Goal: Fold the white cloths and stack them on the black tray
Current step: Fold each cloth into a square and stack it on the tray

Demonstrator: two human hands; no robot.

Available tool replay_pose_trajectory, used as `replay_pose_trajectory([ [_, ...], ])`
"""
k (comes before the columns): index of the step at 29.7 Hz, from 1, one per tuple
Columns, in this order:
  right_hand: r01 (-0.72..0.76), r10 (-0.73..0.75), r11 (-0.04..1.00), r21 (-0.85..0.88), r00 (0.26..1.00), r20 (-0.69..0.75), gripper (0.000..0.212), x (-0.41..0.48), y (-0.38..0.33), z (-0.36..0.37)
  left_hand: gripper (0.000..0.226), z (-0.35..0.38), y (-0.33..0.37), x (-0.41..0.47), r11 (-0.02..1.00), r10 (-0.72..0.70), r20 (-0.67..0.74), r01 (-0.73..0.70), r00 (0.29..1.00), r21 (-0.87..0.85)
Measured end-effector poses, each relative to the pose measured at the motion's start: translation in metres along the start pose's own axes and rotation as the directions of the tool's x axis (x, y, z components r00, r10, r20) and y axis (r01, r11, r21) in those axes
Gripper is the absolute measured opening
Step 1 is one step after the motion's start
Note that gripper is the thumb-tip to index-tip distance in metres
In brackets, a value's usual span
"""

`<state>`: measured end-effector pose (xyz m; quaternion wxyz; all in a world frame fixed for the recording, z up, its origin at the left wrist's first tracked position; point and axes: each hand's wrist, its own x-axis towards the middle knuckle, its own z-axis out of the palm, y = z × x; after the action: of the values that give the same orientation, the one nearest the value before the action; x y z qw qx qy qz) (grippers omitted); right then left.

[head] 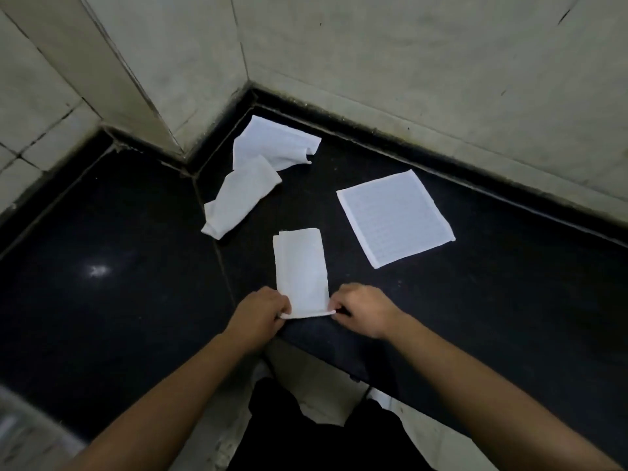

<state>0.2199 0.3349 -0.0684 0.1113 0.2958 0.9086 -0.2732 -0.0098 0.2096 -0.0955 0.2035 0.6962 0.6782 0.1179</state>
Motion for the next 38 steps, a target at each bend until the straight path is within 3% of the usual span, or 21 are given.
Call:
replay_pose_trajectory([
  [4, 0.099, -0.091, 0.99, -0.096, 0.993, 0.078, 0.014, -0.011, 0.001, 0.038, 0.026, 0.039, 0.0, -0.029, 1.0, -0.006, 0.027, 0.005, 1.0, 0.011],
  [10, 0.194, -0.206, 0.963, -0.187, 0.978, -0.045, 0.016, -0.005, 0.008, 0.041, 0.023, 0.028, -0.001, -0.027, 0.998, 0.027, -0.013, -0.027, 1.0, 0.054],
  [16, 0.176, -0.128, 0.944, -0.278, 0.974, 0.185, 0.033, 0.005, 0.006, 0.032, 0.012, 0.025, -0.001, -0.027, 0.995, -0.071, 0.169, 0.057, 0.983, 0.084],
  [18, 0.185, -0.128, 0.938, -0.292, 0.971, 0.203, 0.035, 0.006, 0.006, 0.032, 0.012, 0.028, -0.003, -0.027, 0.993, -0.061, 0.154, 0.045, 0.986, 0.106],
  [21, 0.198, -0.157, 0.941, -0.274, 0.974, 0.164, 0.035, 0.003, 0.009, 0.033, 0.017, 0.028, -0.004, -0.026, 0.988, -0.06, 0.123, 0.041, 0.991, 0.148],
  [25, 0.198, -0.164, 0.951, -0.239, 0.975, 0.152, 0.039, 0.005, 0.012, 0.032, 0.012, 0.021, -0.005, -0.023, 0.991, -0.06, 0.184, 0.036, 0.981, 0.131],
  [27, 0.166, -0.149, 0.974, -0.152, 0.982, 0.117, 0.036, 0.009, 0.013, 0.026, 0.008, 0.014, -0.005, -0.021, 0.994, -0.078, 0.222, 0.06, 0.972, 0.089],
  [29, 0.059, -0.061, 0.998, 0.037, 0.996, 0.058, 0.02, 0.015, 0.01, 0.014, 0.011, 0.004, -0.006, -0.016, 0.987, -0.142, 0.266, 0.158, 0.953, -0.039],
  [31, -0.114, 0.108, 0.957, 0.266, 0.993, 0.036, 0.012, 0.027, 0.01, 0.004, 0.017, -0.006, -0.01, -0.004, 0.909, -0.242, 0.284, 0.319, 0.928, -0.267],
  [34, -0.277, 0.358, 0.717, 0.64, 0.934, 0.003, 0.006, 0.048, 0.013, 0.0, 0.013, -0.012, -0.016, 0.017, 0.587, -0.462, 0.231, 0.49, 0.856, -0.644],
  [36, -0.316, 0.461, 0.525, 0.79, 0.886, 0.047, 0.008, 0.062, 0.015, 0.0, 0.014, -0.016, -0.018, 0.03, 0.383, -0.609, 0.231, 0.537, 0.759, -0.752],
  [38, -0.339, 0.528, 0.421, 0.841, 0.846, 0.076, 0.009, 0.075, 0.015, 0.0, 0.017, -0.017, -0.019, 0.042, 0.234, -0.685, 0.26, 0.544, 0.681, -0.806],
])
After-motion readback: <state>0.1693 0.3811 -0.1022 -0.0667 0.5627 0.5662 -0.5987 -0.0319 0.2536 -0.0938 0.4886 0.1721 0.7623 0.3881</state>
